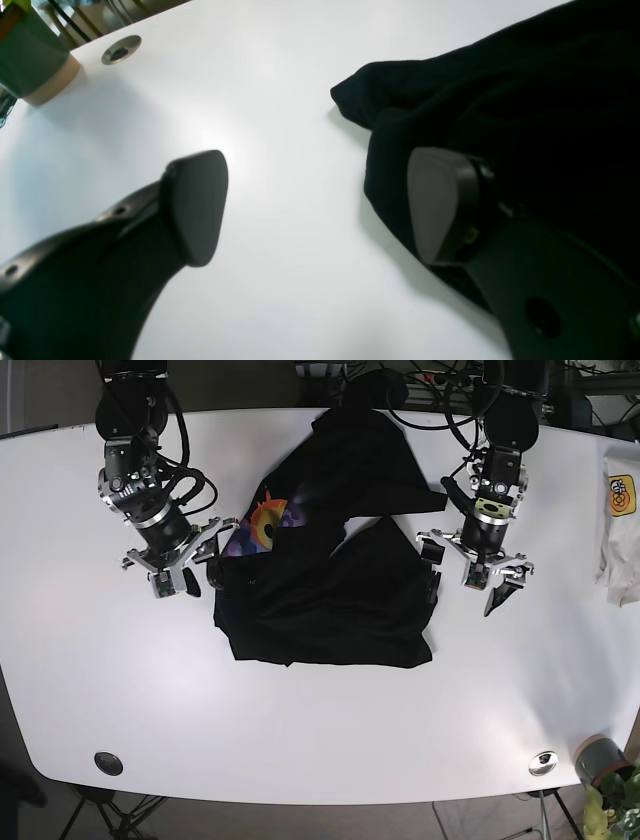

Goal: Fold the T-shirt properly

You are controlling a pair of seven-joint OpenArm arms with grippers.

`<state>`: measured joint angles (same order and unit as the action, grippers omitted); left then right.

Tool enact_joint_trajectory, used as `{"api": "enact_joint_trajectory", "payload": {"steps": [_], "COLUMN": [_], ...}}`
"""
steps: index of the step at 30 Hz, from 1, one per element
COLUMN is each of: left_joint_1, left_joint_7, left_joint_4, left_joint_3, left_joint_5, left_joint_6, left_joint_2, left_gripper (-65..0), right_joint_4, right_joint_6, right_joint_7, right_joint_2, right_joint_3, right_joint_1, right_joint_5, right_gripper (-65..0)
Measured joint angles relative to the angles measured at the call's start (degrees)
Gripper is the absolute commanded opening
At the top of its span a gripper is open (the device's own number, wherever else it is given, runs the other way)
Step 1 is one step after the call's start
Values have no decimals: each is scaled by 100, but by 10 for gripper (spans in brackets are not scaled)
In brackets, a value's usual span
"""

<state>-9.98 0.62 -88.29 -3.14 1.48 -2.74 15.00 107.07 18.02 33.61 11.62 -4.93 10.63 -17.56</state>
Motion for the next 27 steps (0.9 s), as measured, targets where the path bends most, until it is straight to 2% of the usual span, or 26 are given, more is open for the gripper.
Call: {"api": "enact_joint_trajectory", "payload": {"steps": [3,8,13,17,21,23,27], "left_joint_1": [-26,-17,-17,-4,0,2,-2], "left_joint_7": [7,9,17,391,448,446,452], "left_joint_4": [0,0,0,0,0,0,2], "left_joint_3": [0,177,435,450,455,455,455], "left_joint_5": [0,0,0,0,0,0,0], "left_joint_6": [4,7,20,17,13,13,13], "left_joint_2": [-9,-243,-514,-522,-549,-551,-544], "left_gripper": [-128,-128,-128,-128,-128,-128,-128], "right_joint_4": [0,-2,-13,-11,39,103,162], "right_joint_6": [-2,-7,-4,-11,-28,-48,-61], "right_joint_7": [-28,94,590,811,1285,1561,1661], "right_joint_2": [2,57,59,59,24,28,26], "right_joint_3": [-7,-28,-33,-35,-37,-37,-37], "right_joint_1": [-24,-175,-439,-573,-535,-492,-315], "right_joint_5": [-361,-704,-841,-868,-938,-1161,-1740], "right_gripper": [-315,-304,-304,-303,-301,-301,-301]}}
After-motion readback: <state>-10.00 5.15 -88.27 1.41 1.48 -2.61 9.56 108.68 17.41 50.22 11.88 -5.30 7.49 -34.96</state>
